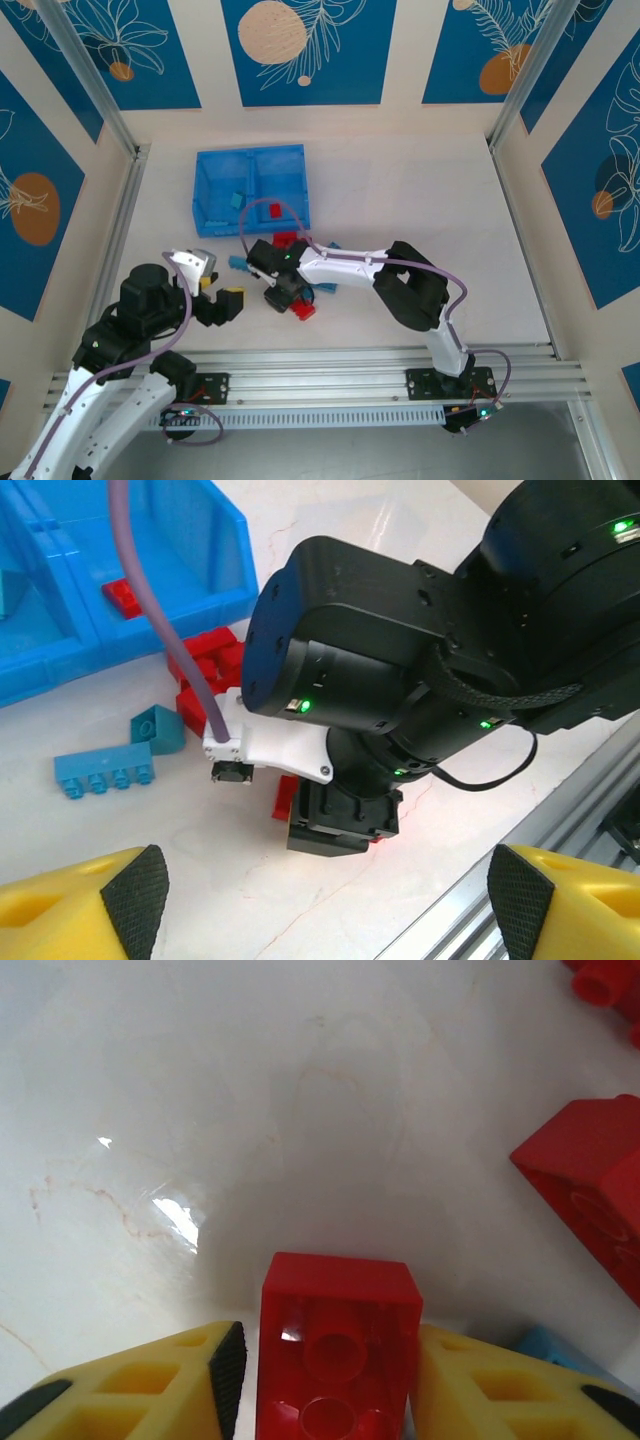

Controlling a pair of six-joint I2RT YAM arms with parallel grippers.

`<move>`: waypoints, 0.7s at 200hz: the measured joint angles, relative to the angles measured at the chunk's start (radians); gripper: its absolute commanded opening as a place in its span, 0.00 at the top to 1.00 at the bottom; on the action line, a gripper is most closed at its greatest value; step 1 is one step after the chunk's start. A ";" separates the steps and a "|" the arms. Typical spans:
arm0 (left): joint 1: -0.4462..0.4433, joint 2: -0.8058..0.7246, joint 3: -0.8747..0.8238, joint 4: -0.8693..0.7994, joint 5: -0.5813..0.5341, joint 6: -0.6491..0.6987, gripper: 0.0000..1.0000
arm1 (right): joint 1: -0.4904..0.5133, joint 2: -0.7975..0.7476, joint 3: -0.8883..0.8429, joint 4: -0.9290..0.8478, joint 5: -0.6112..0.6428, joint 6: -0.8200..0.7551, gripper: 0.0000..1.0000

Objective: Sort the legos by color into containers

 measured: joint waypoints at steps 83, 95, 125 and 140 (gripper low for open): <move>0.000 -0.020 -0.014 0.040 0.090 0.018 0.04 | -0.051 -0.305 -0.117 0.107 -0.050 0.080 0.73; 0.000 -0.027 -0.017 0.048 0.101 0.020 0.01 | -0.071 -0.382 -0.111 0.160 -0.057 0.090 0.73; 0.000 -0.030 -0.018 0.060 0.107 0.025 0.00 | -0.122 -0.401 -0.002 0.254 -0.023 0.100 0.73; 0.000 -0.031 -0.018 0.059 0.106 0.025 0.00 | -0.148 -0.326 0.088 0.288 0.026 0.095 0.73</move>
